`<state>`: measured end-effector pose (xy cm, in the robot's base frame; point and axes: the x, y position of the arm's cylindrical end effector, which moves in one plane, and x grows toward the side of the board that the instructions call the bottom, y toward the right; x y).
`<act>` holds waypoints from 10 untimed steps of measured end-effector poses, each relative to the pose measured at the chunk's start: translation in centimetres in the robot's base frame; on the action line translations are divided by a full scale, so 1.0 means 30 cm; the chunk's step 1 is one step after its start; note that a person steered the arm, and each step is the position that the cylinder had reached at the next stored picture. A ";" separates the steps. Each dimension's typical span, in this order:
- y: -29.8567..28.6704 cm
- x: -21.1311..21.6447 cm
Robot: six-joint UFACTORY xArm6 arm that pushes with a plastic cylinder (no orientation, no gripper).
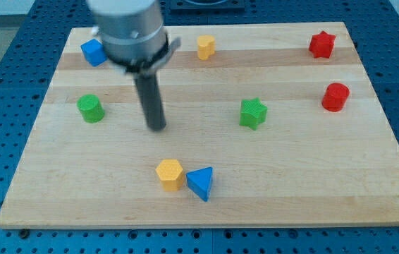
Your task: Separate the blue triangle and yellow hexagon at bottom center
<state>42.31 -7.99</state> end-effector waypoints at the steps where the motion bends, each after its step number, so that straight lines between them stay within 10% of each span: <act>1: 0.129 -0.292; 7: 0.875 0.250; 10: 0.723 0.049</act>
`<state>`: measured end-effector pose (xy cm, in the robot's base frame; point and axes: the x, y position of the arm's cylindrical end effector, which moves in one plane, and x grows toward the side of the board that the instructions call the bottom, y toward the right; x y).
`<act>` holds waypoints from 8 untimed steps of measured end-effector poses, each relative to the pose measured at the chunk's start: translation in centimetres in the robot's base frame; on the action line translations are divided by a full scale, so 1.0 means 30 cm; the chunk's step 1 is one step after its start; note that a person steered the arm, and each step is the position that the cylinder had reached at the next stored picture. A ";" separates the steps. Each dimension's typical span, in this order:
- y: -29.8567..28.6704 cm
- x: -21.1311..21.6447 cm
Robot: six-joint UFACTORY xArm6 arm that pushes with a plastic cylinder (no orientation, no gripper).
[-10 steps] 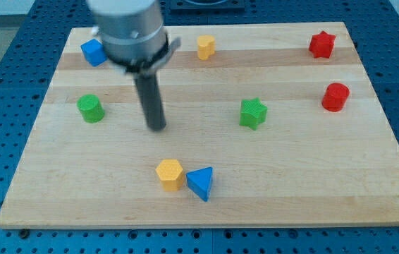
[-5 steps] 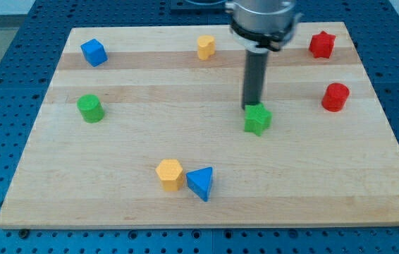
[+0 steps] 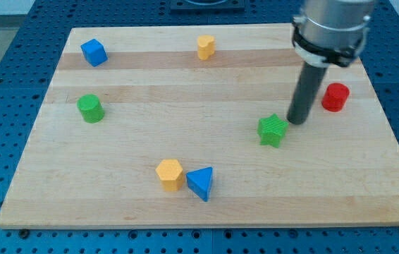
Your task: Separate the blue triangle and yellow hexagon at bottom center
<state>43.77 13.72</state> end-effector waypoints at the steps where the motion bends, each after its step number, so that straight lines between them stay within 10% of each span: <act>1: -0.089 -0.042; 2: -0.189 0.198; 8: -0.027 0.326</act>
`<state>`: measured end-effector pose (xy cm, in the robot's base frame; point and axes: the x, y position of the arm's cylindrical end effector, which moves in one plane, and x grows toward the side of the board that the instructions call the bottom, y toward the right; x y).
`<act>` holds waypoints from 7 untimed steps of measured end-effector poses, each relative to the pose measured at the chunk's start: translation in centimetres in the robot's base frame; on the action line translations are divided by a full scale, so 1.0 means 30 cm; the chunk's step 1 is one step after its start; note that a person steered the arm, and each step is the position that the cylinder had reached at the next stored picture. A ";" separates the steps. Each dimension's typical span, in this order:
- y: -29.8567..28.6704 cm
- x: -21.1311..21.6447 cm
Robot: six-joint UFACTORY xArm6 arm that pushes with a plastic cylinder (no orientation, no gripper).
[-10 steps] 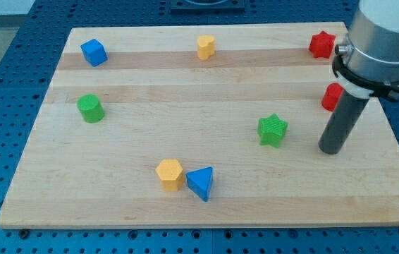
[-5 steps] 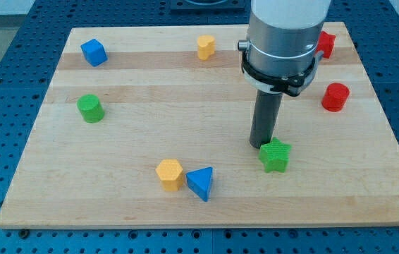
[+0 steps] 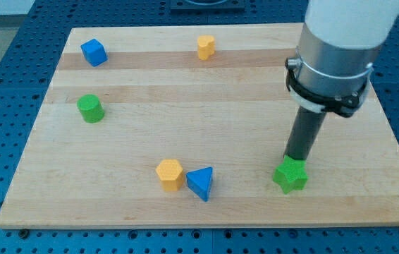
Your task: Separate the blue triangle and yellow hexagon at bottom center
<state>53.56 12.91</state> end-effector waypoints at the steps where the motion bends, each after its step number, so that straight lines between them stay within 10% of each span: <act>1: -0.018 -0.028; 7: -0.078 0.125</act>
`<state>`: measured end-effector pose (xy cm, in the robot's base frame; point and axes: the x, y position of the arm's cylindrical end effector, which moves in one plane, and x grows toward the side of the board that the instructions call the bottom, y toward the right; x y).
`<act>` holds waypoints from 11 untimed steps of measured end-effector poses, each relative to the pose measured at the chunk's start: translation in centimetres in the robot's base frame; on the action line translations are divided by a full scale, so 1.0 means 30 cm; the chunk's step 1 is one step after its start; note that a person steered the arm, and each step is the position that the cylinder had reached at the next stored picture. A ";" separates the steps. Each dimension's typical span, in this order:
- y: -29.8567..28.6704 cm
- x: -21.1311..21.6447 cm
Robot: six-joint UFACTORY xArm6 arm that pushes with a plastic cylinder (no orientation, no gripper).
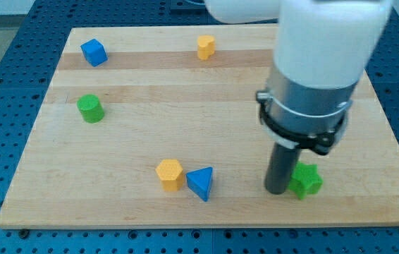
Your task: Separate the blue triangle and yellow hexagon at bottom center
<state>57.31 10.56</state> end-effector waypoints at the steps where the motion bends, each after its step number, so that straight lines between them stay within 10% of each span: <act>1: 0.106 -0.001; 3: 0.195 -0.001; 6: -0.250 -0.064; 11: -0.434 -0.147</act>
<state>52.90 -2.47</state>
